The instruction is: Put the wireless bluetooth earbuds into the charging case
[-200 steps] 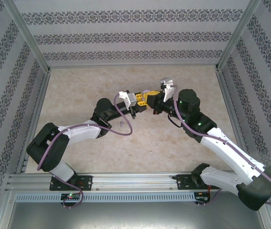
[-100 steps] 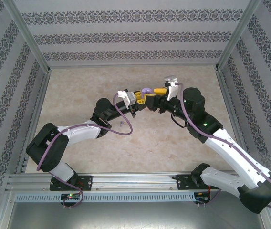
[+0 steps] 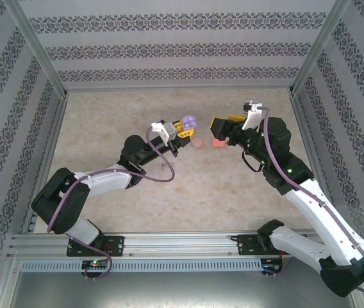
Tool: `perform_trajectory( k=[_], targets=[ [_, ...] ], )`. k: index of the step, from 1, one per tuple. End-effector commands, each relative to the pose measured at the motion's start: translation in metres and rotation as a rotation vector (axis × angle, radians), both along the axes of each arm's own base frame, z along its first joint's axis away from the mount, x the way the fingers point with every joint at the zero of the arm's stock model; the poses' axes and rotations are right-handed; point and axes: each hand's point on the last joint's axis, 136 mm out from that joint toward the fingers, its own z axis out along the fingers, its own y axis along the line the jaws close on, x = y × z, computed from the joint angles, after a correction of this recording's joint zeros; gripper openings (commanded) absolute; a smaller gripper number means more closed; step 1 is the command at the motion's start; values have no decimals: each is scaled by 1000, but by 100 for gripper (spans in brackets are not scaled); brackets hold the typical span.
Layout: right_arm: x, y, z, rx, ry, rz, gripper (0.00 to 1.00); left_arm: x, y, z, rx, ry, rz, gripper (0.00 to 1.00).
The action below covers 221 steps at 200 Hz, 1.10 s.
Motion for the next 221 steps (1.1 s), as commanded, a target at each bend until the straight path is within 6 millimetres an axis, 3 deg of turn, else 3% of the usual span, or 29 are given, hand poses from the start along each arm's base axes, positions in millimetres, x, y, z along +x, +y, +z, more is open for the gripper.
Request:
perform_trajectory(
  k=[1, 110, 221],
  targets=[
    [10, -5, -30, -13, 113, -58, 73, -3, 20, 30, -77, -66, 44, 0],
    [34, 20, -136, -150, 428, -77, 72, 1, 61, 31, -121, -46, 172, 0],
    [45, 86, -199, -384, 590, -23, 71, 5, 97, 37, -183, -51, 273, 0]
  ],
)
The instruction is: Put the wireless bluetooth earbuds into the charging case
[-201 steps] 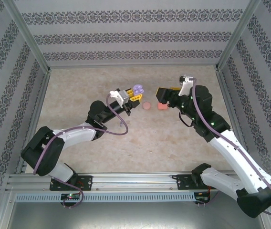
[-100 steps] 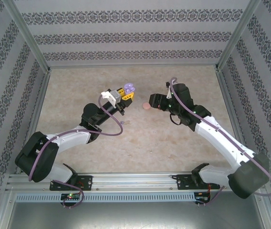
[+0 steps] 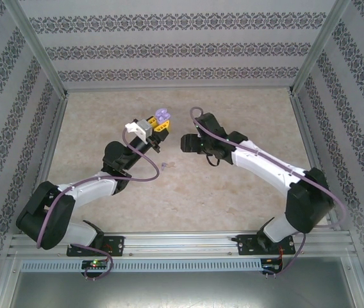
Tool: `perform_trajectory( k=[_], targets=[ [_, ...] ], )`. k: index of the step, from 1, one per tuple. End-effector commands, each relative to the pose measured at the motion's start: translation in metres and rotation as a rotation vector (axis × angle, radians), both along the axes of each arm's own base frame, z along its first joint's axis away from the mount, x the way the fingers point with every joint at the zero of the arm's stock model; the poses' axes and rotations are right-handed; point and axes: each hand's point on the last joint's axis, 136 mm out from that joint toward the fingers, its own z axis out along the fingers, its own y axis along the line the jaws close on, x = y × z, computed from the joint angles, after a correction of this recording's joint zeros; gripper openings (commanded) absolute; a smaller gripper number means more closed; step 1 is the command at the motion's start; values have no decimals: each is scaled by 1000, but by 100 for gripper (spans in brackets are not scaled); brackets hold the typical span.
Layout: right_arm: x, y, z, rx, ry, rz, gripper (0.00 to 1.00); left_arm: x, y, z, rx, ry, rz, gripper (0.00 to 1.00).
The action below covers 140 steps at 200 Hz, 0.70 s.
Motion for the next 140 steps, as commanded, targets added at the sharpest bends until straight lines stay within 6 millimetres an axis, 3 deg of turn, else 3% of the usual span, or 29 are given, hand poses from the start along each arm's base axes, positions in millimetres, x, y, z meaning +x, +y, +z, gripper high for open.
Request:
perform_trajectory(
  k=[1, 91, 140],
  targets=[
    [3, 5, -6, -60, 26, -15, 71, -7, 19, 27, -74, -73, 40, 0],
    [-7, 65, -66, -207, 167, 66, 69, -3, 64, 36, -152, -79, 171, 0],
    [-7, 88, -82, -191, 208, -6, 68, -1, 75, 39, -176, -79, 200, 0]
  ],
)
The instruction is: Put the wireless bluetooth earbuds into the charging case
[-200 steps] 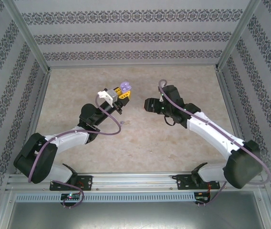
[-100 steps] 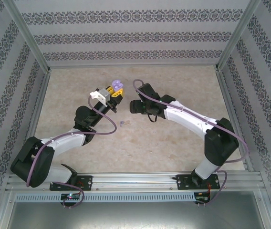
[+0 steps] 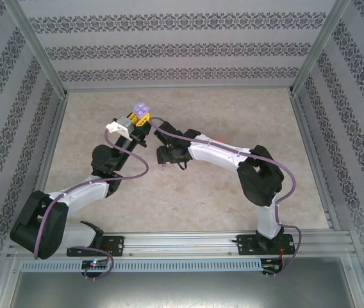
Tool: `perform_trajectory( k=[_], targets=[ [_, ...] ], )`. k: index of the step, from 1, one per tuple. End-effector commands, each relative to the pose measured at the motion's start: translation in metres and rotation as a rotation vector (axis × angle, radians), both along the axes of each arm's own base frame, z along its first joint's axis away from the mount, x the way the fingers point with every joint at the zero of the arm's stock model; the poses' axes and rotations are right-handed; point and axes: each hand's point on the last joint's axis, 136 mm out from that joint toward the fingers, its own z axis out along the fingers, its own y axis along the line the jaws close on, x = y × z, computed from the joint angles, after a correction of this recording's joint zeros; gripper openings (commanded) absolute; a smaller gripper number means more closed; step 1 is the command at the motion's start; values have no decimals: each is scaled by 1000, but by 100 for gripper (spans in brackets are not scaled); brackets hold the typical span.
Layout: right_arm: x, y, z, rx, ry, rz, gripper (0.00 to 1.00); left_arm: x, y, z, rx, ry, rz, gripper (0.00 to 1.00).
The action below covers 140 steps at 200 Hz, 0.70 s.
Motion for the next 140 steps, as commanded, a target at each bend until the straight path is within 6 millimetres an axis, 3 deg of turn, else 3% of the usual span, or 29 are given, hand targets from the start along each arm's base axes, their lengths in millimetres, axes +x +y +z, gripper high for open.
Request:
perform_trajectory(
  k=[1, 51, 140],
  targets=[
    [3, 3, -2, -15, 5, -83, 68, -11, 12, 25, -66, -80, 8, 0],
    [11, 1, -5, -18, 0, -207, 68, -10, 17, 26, -78, -78, 20, 0],
    [9, 6, -14, -86, 11, -232, 67, -12, 28, 31, -101, -90, 44, 0]
  ],
)
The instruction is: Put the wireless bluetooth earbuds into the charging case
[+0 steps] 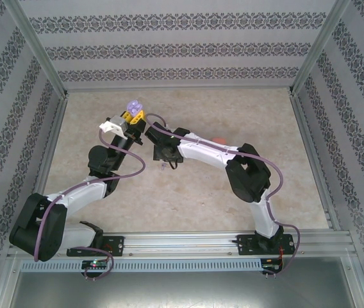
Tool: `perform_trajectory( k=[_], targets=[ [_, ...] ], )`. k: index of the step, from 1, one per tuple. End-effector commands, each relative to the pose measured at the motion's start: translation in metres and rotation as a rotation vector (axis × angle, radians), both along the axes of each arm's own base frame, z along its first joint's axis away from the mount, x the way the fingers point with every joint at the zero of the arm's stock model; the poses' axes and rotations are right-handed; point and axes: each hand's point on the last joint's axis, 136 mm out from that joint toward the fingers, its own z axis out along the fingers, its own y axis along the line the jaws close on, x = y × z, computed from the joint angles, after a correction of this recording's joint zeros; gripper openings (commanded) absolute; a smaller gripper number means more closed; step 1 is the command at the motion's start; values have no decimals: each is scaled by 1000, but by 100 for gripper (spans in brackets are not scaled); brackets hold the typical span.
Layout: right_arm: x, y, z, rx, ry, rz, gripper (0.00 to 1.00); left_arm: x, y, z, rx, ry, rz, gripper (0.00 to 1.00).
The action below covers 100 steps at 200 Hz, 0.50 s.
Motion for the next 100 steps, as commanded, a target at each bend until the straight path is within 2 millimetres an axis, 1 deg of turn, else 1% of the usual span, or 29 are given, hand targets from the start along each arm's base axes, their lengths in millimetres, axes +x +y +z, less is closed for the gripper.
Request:
perform_trajectory(
  k=[1, 20, 43, 80, 100],
  targets=[
    [-3, -3, -5, -55, 7, -23, 67, -13, 10, 22, -53, -77, 0, 0],
    [-5, 0, -8, -61, 13, -21, 65, -12, 12, 21, -55, -75, 7, 0],
    [-7, 1, -16, -78, 27, -35, 63, -12, 14, 21, -62, -77, 13, 0],
    [-4, 8, -34, -75, 52, -59, 56, -13, 17, 20, -66, -75, 17, 0],
    [-2, 10, -39, -80, 56, -63, 52, -13, 18, 19, -66, -73, 22, 0]
  ],
)
